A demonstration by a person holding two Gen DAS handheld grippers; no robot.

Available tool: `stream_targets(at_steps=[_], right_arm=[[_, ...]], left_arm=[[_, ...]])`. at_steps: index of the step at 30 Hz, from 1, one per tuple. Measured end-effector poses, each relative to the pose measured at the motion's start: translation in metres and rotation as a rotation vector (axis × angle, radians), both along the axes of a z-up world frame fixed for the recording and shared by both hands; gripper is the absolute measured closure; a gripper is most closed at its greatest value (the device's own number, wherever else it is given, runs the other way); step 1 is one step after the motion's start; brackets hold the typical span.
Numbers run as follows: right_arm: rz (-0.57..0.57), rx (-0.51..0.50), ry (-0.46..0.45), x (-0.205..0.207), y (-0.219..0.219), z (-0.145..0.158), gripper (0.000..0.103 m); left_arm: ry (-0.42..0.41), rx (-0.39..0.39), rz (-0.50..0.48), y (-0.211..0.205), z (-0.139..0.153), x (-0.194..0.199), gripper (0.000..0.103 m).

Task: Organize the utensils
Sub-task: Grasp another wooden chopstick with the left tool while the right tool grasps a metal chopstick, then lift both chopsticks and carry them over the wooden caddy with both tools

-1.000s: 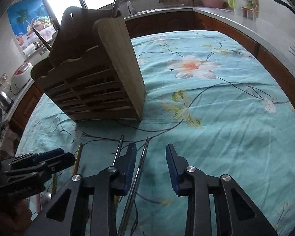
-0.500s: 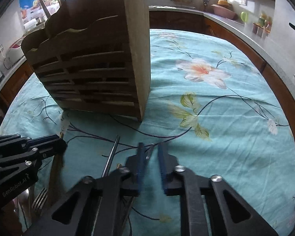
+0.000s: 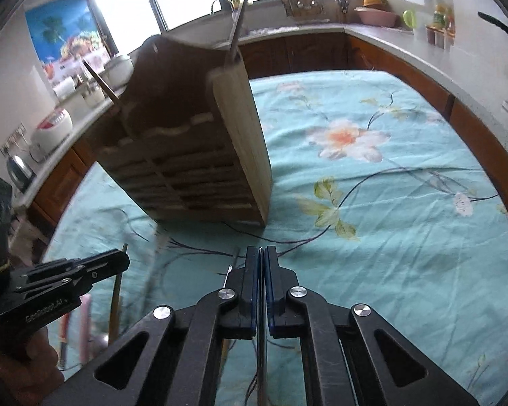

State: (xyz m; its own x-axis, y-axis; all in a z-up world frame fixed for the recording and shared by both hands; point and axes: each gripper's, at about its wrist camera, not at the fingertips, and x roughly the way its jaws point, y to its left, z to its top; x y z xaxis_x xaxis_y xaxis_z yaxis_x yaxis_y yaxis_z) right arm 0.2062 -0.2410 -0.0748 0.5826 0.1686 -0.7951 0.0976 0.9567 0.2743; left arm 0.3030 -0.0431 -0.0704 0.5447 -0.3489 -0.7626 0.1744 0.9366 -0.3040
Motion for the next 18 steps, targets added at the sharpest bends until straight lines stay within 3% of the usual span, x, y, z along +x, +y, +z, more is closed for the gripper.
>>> stream_targets(at_steps=[18], right_arm=[[-0.014, 0.053, -0.129, -0.039, 0.002, 0.056, 0.099]], left_arm=[[-0.116, -0.073, 0.033, 0.051, 0.068, -0.078, 0.099]])
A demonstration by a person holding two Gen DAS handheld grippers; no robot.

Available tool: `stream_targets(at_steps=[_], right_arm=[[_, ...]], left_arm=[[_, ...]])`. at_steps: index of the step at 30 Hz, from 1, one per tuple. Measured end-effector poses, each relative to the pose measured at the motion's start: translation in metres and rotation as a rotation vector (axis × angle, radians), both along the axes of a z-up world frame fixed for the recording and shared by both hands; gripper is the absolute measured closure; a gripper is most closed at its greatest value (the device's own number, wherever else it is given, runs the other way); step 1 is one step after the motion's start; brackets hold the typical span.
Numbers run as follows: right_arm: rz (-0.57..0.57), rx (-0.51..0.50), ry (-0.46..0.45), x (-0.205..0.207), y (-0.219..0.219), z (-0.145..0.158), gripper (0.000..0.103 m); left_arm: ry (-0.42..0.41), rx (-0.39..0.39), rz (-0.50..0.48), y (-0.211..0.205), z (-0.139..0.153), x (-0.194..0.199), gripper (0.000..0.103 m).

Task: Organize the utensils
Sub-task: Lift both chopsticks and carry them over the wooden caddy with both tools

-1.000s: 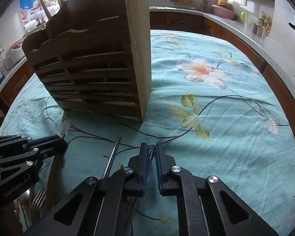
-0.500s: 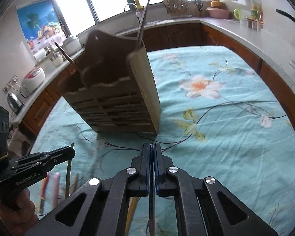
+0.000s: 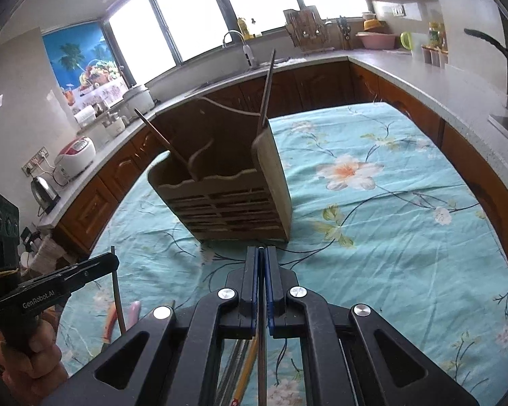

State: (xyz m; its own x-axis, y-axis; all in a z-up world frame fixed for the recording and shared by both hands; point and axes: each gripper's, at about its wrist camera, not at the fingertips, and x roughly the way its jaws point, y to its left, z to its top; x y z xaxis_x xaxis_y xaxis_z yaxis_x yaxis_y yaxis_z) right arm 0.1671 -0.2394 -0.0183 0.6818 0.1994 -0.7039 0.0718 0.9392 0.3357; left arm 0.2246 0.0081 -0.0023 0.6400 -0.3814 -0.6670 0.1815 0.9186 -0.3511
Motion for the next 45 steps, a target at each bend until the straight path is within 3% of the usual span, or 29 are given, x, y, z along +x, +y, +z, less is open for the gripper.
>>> stream_targets(at_steps=[21, 36, 45], right_arm=[[-0.010, -0.009, -0.169, -0.030, 0.004, 0.061, 0.099], [-0.034, -0.014, -0.264, -0.020, -0.004, 0.088, 0.099], [-0.073, 0.001, -0.368, -0.002, -0.019, 0.114, 0.099]], left_arm=[[-0.128, -0.059, 0.049, 0.042, 0.056, -0.059, 0.099], [-0.228, -0.112, 0.082, 0.054, 0.080, -0.051, 0.100], [-0.303, -0.165, 0.134, 0.064, 0.094, -0.030, 0.100]])
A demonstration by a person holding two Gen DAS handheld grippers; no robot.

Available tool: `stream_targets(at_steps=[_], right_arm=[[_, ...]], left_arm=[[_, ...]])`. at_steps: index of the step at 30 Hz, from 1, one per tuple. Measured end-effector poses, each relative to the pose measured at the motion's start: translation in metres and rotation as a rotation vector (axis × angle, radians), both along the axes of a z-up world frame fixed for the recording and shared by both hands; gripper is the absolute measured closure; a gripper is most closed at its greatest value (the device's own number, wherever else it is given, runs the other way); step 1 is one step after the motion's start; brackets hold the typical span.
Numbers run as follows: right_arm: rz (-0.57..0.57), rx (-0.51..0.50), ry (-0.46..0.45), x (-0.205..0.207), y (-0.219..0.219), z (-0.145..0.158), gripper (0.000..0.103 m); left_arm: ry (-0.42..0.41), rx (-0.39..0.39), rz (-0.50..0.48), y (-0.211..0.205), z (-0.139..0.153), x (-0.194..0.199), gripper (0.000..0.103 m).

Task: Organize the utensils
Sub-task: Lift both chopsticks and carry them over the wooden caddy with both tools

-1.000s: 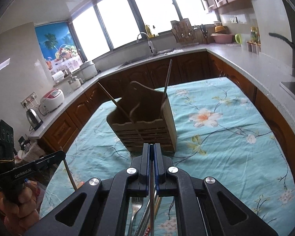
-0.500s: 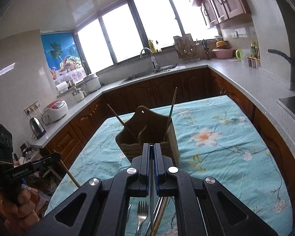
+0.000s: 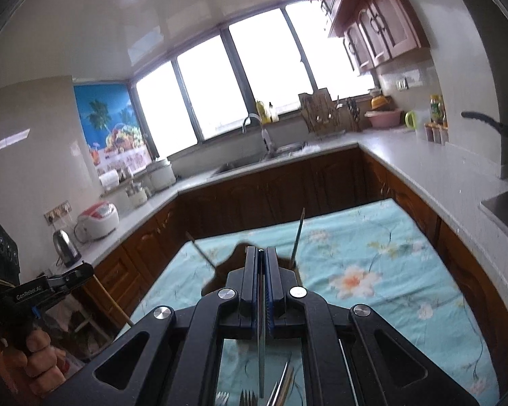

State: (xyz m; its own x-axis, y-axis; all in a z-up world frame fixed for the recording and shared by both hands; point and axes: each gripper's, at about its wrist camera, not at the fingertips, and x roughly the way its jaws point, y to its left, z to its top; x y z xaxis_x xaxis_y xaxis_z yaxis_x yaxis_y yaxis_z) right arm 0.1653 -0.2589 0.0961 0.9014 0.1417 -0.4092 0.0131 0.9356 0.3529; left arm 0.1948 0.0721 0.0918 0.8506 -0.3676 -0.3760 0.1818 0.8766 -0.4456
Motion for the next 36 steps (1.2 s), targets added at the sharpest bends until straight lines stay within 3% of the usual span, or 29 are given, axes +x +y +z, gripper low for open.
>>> stream_targets(at_steps=[8, 14, 19, 29, 36], right_arm=[[-0.044, -0.002, -0.093, 0.036, -0.013, 0.029, 0.099], [-0.066, 0.005, -0.122, 0.064, -0.020, 0.031, 0.099], [-0.083, 0.007, -0.115, 0.084, -0.022, 0.017, 0.099], [-0.084, 0.039, -0.047, 0.102, -0.022, -0.039, 0.099], [-0.086, 0.064, -0.006, 0.108, -0.024, -0.062, 0.099]], left_arm=[[-0.059, -0.040, 0.056, 0.005, 0.006, 0.038, 0.100], [-0.102, -0.034, 0.102, -0.002, -0.001, 0.074, 0.100], [-0.089, -0.024, 0.133, -0.016, -0.027, 0.104, 0.100], [-0.012, -0.009, 0.129, -0.046, -0.088, 0.153, 0.100], [0.009, 0.019, 0.117, -0.045, -0.096, 0.170, 0.099]])
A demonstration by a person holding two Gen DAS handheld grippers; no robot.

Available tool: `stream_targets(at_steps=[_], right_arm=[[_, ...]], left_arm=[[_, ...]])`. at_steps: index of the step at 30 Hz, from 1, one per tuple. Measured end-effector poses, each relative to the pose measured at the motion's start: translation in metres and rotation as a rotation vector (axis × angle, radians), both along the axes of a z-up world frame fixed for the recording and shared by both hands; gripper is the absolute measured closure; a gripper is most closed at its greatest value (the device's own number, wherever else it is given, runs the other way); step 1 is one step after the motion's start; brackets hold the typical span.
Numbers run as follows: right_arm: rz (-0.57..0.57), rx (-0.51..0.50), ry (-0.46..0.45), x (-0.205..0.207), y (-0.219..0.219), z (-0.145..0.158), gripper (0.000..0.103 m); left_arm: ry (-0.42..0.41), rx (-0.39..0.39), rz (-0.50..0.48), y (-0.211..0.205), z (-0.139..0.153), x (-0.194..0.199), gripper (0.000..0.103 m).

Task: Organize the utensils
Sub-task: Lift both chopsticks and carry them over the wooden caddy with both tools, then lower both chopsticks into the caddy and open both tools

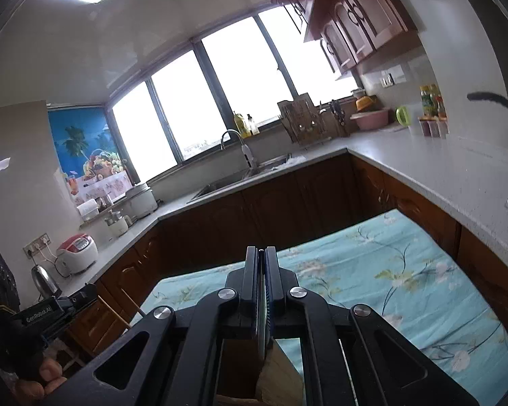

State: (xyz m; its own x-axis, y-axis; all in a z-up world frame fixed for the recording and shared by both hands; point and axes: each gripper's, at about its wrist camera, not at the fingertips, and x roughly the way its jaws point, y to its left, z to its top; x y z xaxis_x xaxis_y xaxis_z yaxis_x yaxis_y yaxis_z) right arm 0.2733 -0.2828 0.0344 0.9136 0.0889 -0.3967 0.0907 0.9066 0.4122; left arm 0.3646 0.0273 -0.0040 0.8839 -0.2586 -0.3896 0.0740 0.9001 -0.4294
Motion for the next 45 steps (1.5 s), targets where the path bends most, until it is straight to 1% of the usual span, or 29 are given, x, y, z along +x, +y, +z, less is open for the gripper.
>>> stream_targets(at_steps=[6, 9, 10, 17, 20, 26, 28, 30, 31, 32, 33, 34, 35, 36, 37, 38, 40, 41, 42, 45], right_arm=[[0.012, 0.007, 0.036, 0.005, 0.002, -0.012, 0.099], [0.011, 0.005, 0.038, 0.004, 0.002, -0.013, 0.099], [0.011, 0.007, 0.039, 0.004, 0.002, -0.013, 0.099], [0.018, 0.013, 0.050, 0.006, 0.001, -0.014, 0.098], [0.023, 0.017, 0.062, 0.008, 0.001, -0.017, 0.094], [0.028, 0.017, 0.063, 0.007, 0.001, -0.019, 0.094], [0.029, 0.020, 0.063, 0.006, 0.000, -0.020, 0.094], [0.035, 0.027, 0.067, 0.006, -0.001, -0.022, 0.093], [0.036, 0.031, 0.069, 0.005, -0.002, -0.022, 0.093], [0.034, 0.033, 0.070, 0.005, -0.002, -0.023, 0.089], [0.032, 0.035, 0.071, 0.003, -0.002, -0.023, 0.078], [0.031, 0.039, 0.069, 0.002, -0.003, -0.023, 0.071], [0.028, 0.042, 0.066, 0.001, -0.004, -0.023, 0.057], [0.025, 0.046, 0.060, -0.001, -0.005, -0.022, 0.045], [0.023, 0.048, 0.055, -0.003, -0.005, -0.021, 0.043], [0.021, 0.049, 0.055, -0.004, -0.006, -0.020, 0.042], [0.014, 0.053, 0.051, -0.008, -0.007, -0.018, 0.029], [0.013, 0.056, 0.048, -0.009, -0.008, -0.016, 0.019], [0.009, 0.058, 0.043, -0.013, -0.008, -0.015, 0.016], [0.012, 0.054, 0.046, -0.021, -0.007, -0.011, 0.016]], left_arm=[[0.020, 0.032, -0.029, -0.007, -0.003, 0.005, 0.099], [0.035, 0.052, -0.034, -0.009, -0.007, 0.009, 0.098], [0.031, 0.056, -0.031, -0.008, -0.007, 0.004, 0.098], [0.038, 0.052, -0.041, -0.006, -0.004, 0.004, 0.098], [0.047, 0.047, -0.045, -0.005, -0.004, 0.004, 0.098], [0.060, 0.041, -0.034, -0.005, -0.005, 0.005, 0.089], [0.063, 0.036, -0.029, -0.004, -0.005, 0.004, 0.083], [0.060, 0.034, -0.026, -0.004, -0.005, 0.003, 0.081], [0.060, 0.029, -0.031, -0.004, -0.004, 0.001, 0.077], [0.061, 0.028, -0.031, -0.004, -0.005, 0.001, 0.073], [0.062, 0.027, -0.030, -0.003, -0.004, -0.001, 0.063], [0.060, 0.026, -0.027, -0.003, -0.004, -0.002, 0.056], [0.057, 0.027, -0.024, -0.003, -0.004, -0.003, 0.054], [0.060, 0.028, -0.020, -0.003, -0.004, -0.005, 0.047], [0.063, 0.025, -0.019, -0.002, -0.004, -0.007, 0.041], [0.067, 0.018, -0.018, -0.001, -0.005, -0.009, 0.039], [0.078, 0.005, -0.014, 0.002, -0.006, -0.014, 0.031], [0.084, 0.001, -0.013, 0.004, -0.007, -0.017, 0.029], [0.086, -0.001, -0.011, 0.005, -0.006, -0.019, 0.028], [0.101, -0.002, -0.002, 0.009, -0.006, -0.032, 0.027]])
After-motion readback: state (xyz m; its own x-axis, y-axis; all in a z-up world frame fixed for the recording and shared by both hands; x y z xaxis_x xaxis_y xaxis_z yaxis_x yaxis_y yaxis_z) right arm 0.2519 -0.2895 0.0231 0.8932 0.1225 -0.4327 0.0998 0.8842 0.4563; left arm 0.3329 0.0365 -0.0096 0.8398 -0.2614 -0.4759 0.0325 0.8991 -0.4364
